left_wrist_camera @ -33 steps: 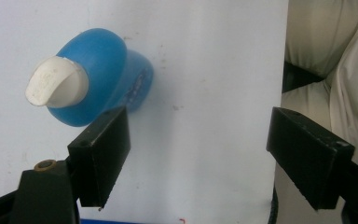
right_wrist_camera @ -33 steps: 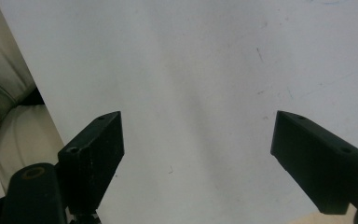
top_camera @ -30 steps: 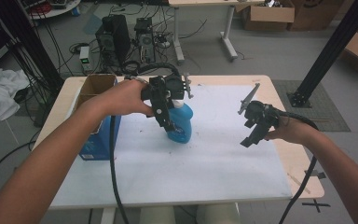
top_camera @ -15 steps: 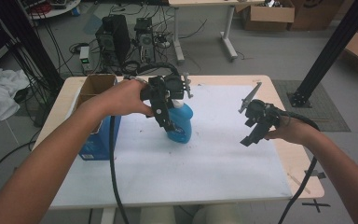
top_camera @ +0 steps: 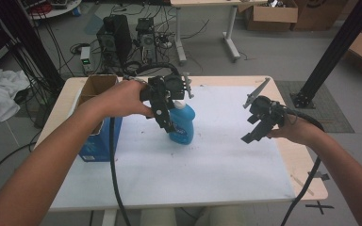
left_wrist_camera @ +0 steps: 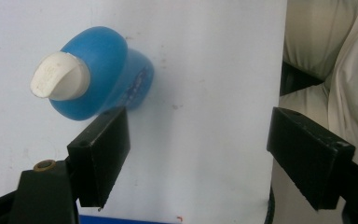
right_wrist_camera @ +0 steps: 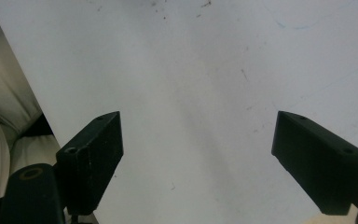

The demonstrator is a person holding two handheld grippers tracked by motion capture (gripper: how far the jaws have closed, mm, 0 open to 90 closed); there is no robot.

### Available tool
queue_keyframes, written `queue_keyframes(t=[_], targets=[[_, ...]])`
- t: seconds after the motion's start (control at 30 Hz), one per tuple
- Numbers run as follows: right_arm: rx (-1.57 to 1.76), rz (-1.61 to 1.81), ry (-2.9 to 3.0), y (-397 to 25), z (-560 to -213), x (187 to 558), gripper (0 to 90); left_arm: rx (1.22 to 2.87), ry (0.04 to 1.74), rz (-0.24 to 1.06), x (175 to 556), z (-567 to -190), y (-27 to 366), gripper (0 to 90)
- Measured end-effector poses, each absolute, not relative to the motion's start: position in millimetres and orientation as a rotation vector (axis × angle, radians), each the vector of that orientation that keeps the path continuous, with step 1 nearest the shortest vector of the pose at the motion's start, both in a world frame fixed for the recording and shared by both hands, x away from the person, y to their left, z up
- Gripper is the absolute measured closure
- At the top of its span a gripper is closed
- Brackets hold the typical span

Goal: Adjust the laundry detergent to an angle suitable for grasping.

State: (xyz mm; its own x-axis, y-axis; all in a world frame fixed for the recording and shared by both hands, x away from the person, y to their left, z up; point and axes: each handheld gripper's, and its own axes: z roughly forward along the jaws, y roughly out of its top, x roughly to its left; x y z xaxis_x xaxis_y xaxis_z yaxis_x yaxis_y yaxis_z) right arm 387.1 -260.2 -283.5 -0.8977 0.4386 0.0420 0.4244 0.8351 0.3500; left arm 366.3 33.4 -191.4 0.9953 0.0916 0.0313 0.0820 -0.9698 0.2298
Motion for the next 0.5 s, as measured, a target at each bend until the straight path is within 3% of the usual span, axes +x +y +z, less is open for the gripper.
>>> queue_keyframes(t=[0.5], targets=[[0.701,0.678,2.891,-244.2,-277.8,393.3,16.3,2.915,0.142,0.062,365.1,-190.9,36.1,21.9]])
